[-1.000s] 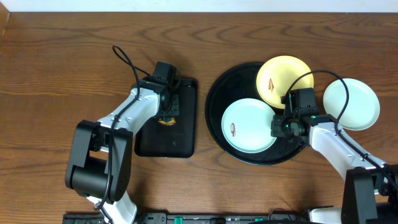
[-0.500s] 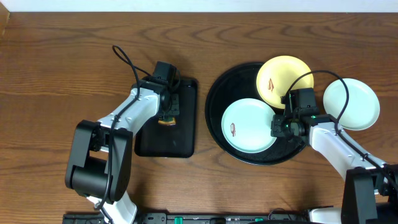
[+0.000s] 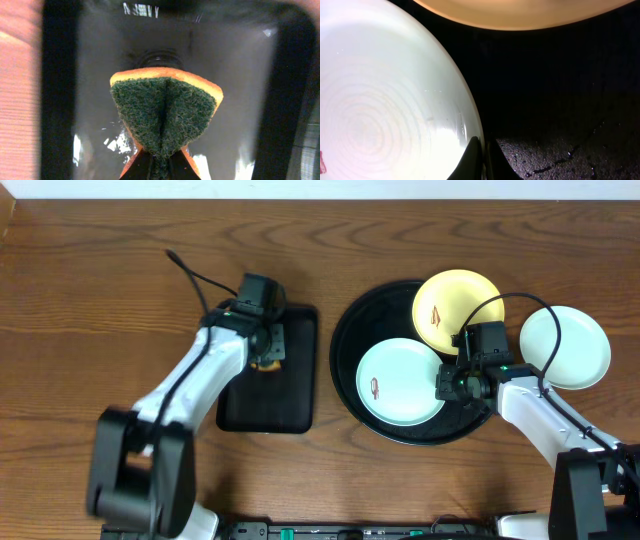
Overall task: Clean dirty plates on tray and stack at the side
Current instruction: 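Lift the sponge and carry it over the light green plate, left gripper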
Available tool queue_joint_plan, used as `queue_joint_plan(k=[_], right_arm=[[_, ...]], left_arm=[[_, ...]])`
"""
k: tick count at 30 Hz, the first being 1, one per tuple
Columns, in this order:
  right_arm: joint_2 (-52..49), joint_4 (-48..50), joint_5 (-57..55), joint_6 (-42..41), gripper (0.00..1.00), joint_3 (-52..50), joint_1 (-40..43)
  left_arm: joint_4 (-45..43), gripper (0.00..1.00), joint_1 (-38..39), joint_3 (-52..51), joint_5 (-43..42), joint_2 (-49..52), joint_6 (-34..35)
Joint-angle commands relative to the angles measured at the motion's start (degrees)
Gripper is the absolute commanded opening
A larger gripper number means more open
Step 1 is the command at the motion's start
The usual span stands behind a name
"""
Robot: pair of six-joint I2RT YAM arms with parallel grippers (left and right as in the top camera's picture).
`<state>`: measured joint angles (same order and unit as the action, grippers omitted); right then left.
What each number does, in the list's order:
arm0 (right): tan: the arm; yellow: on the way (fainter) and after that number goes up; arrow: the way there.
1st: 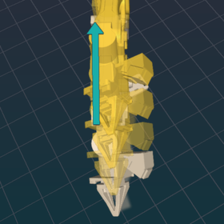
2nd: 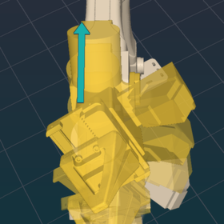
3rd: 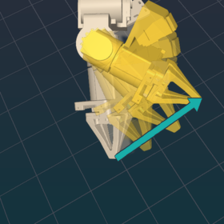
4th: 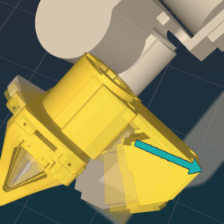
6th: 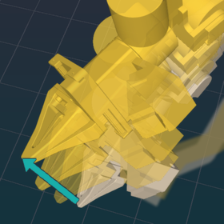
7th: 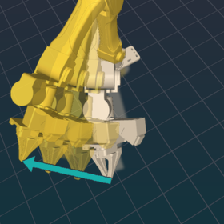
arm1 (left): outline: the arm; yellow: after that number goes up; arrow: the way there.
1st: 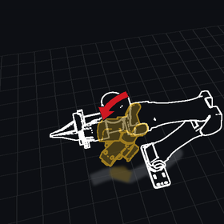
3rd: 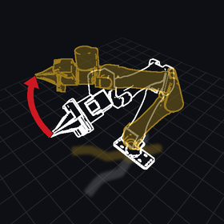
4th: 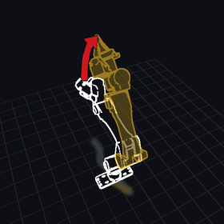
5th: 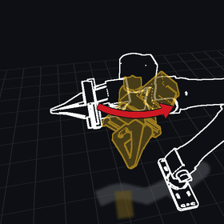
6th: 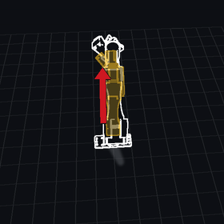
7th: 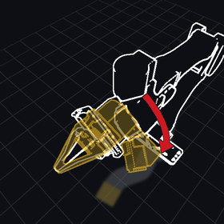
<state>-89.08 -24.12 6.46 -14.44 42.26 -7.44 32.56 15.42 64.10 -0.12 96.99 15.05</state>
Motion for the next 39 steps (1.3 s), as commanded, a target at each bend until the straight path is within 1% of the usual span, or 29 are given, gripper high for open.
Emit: queue_joint_plan(k=[1, 4, 9, 12, 13, 15, 19, 21, 23, 31, 35, 39], right_arm=[[1.0, 0.2, -0.4, 0.4, 0.01, -0.1, -0.5], [1.0, 0.2, -0.4, 0.4, 0.01, -0.1, -0.5], [1.1, 0.2, -0.4, 0.4, 0.01, -0.1, -0.5], [1.0, 0.2, -0.4, 0.4, 0.01, -0.1, -0.5], [1.0, 0.2, -0.4, 0.4, 0.01, -0.1, -0.5], [1.0, 0.1, -0.4, 0.4, 0.01, -0.1, -0.5], [1.0, 0.6, -0.4, 0.4, 0.01, -0.1, -0.5], [1.0, 0.5, -0.4, 0.4, 0.01, -0.1, -0.5], [1.0, 0.4, -0.4, 0.4, 0.01, -0.1, -0.5], [1.0, 0.5, -0.4, 0.4, 0.01, -0.1, -0.5], [1.0, 0.5, -0.4, 0.4, 0.01, -0.1, -0.5], [1.0, 0.5, -0.4, 0.4, 0.01, -0.1, -0.5]], left_arm=[[0.4, 0.07, -0.2, 1.0, 2.6, -6.0, -2.6], [1.1, 0.07, -0.2, 1.0, 2.6, -8.0, -3.0], [2.1, 0.07, -0.2, 1.0, 2.6, -8.3, -3.0], [2.6, 0.07, -0.4, 1.0, 6.5, -8.3, -2.9], [3.4, 0.07, -0.4, 1.2, 5.9, -8.3, -2.0], [4.9, 0.07, -0.2, 1.6, 2.0, -8.9, -1.0], [2.7, 0.07, -0.1, 1.5, 3.7, -8.7, -2.7], [3.5, 0.07, 0.3, 1.5, 3.2, -8.7, -3.1], [3.8, 0.07, 0.8, 1.4, 3.6, -8.4, -5.9], [2.8, 0.07, 0.8, 1.4, 4.0, -8.3, -4.0], [2.5, 0.07, 1.5, 1.4, -1.0, -8.3, -3.4], [8.0, 0.07, 2.6, 5.3, 0.9, -8.3, -4.9]])
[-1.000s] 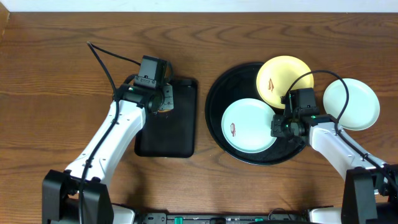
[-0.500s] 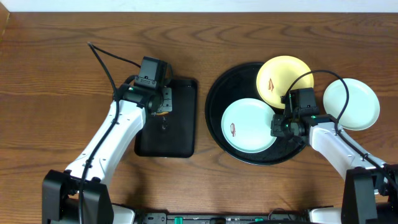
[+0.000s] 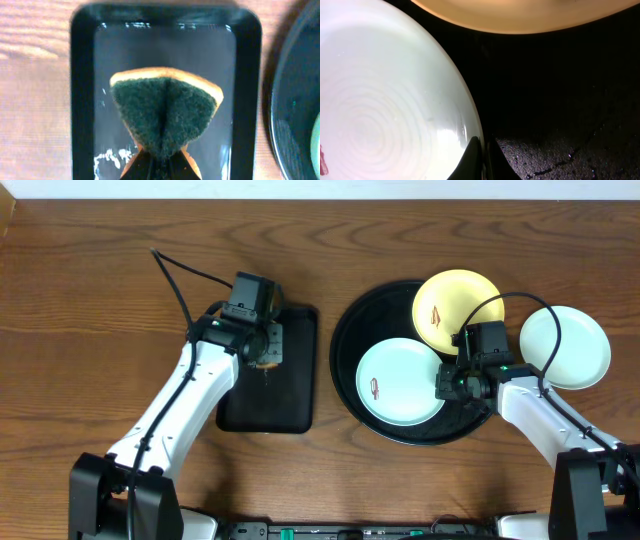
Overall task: Clean dirty plates on tray and stack at the side
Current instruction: 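Lift the sponge and carry it over the light green plate, left gripper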
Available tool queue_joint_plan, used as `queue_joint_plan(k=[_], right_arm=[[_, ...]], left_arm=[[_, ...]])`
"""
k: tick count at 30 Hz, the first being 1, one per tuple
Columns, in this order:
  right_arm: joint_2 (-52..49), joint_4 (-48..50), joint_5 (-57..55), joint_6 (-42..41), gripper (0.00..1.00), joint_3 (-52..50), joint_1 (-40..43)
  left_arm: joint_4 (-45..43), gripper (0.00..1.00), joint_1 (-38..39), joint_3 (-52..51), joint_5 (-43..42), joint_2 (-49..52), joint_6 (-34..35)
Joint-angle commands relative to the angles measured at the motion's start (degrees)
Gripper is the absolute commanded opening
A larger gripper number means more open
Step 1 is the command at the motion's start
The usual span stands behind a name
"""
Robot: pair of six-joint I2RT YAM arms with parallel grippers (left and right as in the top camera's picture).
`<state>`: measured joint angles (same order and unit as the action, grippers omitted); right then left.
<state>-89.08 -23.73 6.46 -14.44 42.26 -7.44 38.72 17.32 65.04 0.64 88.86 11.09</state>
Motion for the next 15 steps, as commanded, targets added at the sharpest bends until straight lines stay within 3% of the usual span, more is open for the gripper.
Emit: queue_joint_plan(k=[1, 8, 15], right_arm=[[1.0, 0.1, -0.4, 0.4, 0.01, -0.1, -0.5], [1.0, 0.0, -0.4, 0.4, 0.01, -0.1, -0.5], [1.0, 0.1, -0.4, 0.4, 0.01, -0.1, -0.5]], left_arm=[[3.3, 0.07, 0.8, 5.7, 0.5, -0.1, -1.0], [7.5, 0.07, 1.0, 9.7, 3.5, 0.2, -0.1], [6.9, 0.07, 1.2, 9.7, -0.5, 1.0, 0.4]])
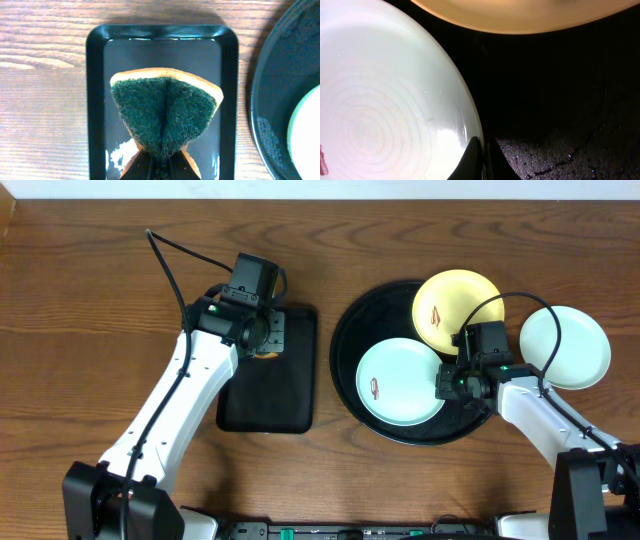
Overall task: Clean dirty plates on tray and stack at the side
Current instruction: 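Lift the sponge and carry it over the light green plate, left gripper, then scrub the red stain on the light green plate with the sponge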
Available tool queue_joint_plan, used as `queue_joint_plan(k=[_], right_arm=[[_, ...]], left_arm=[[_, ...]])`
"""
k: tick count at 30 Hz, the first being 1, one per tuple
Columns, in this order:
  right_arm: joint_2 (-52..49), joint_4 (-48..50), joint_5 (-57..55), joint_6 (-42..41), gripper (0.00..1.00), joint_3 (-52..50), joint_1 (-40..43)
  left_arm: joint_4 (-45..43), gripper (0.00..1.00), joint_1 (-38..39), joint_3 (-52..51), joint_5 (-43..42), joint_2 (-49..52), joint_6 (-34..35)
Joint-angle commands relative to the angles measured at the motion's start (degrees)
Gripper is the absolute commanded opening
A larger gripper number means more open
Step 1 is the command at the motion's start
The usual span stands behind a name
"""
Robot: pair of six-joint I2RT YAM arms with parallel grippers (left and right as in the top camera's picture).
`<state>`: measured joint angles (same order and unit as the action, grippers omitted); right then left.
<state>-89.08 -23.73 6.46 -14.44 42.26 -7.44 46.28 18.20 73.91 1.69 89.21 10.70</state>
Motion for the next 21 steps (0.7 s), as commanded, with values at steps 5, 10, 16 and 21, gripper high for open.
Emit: queue_joint_plan(k=[5, 10, 16, 21], right_arm=[[1.0, 0.2, -0.4, 0.3, 0.01, -0.1, -0.5], [1.0, 0.2, -0.4, 0.4, 0.01, -0.1, -0.5], [1.0, 0.1, -0.4, 0.4, 0.01, -0.1, -0.5], [1.0, 0.1, -0.4, 0.4, 0.01, -0.1, -0.5]], left_arm=[[-7.2, 0.07, 3.9, 0.9, -4.7, 0.7, 0.0], [-14.3, 0.07, 10.6, 0.6, -4.8, 0.9, -1.2], [-18.0, 0.08, 20.2, 0.6, -4.8, 4.3, -0.2], [-18.2, 0.08, 25.5, 0.6, -5.6, 10.7, -0.2]])
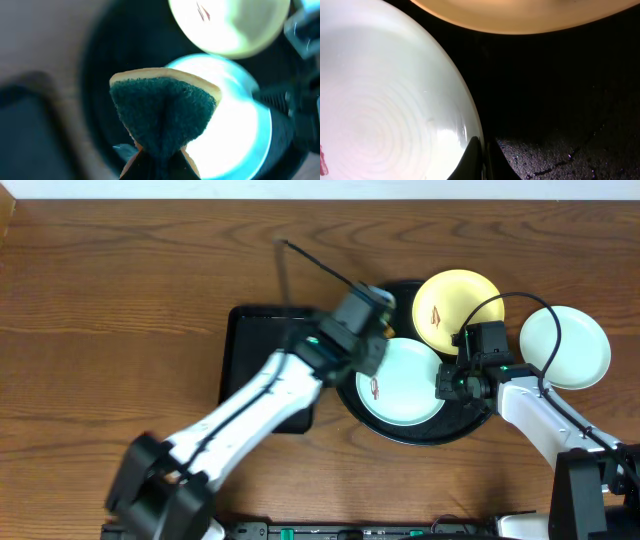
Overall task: Clean dirty plates on tray and stack at the side
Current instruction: 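Scrub the red stain on the light green plate with the sponge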
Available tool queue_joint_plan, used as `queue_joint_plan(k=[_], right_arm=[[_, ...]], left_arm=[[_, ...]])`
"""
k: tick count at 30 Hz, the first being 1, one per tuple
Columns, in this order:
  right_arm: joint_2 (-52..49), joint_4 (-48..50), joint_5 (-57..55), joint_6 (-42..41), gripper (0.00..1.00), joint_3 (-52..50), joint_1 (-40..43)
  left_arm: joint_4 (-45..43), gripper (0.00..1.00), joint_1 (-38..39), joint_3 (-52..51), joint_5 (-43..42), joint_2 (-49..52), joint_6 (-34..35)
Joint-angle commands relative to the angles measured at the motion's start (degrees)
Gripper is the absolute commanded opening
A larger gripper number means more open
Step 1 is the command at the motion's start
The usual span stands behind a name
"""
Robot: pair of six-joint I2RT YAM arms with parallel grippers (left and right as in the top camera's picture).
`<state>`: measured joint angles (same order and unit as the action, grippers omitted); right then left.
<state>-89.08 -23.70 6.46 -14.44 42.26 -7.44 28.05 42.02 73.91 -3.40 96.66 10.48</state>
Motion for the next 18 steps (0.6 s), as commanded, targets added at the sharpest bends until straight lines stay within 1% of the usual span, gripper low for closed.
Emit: queue_joint_plan(k=[1, 7, 13, 18], right_arm=[[1.0, 0.1, -0.4, 0.4, 0.01, -0.1, -0.5], [1.0, 0.1, -0.4, 0.3, 0.01, -0.1, -0.5], [1.0, 0.1, -0.4, 0.4, 0.01, -0.1, -0.5], [1.0, 0.1, -0.4, 0.4, 0.01, -0.1, -0.5]], left_arm=[[0.0, 0.08, 2.1, 0.6, -0.5, 4.4, 0.0], [-0.1, 0.08, 3.0, 0.6, -0.5, 8.7, -0.5], [-0.8, 0.08, 3.0, 0.3, 0.0, 8.9, -1.2], [-3.2, 0.08, 3.0, -1.5, 0.0, 9.1, -1.2]])
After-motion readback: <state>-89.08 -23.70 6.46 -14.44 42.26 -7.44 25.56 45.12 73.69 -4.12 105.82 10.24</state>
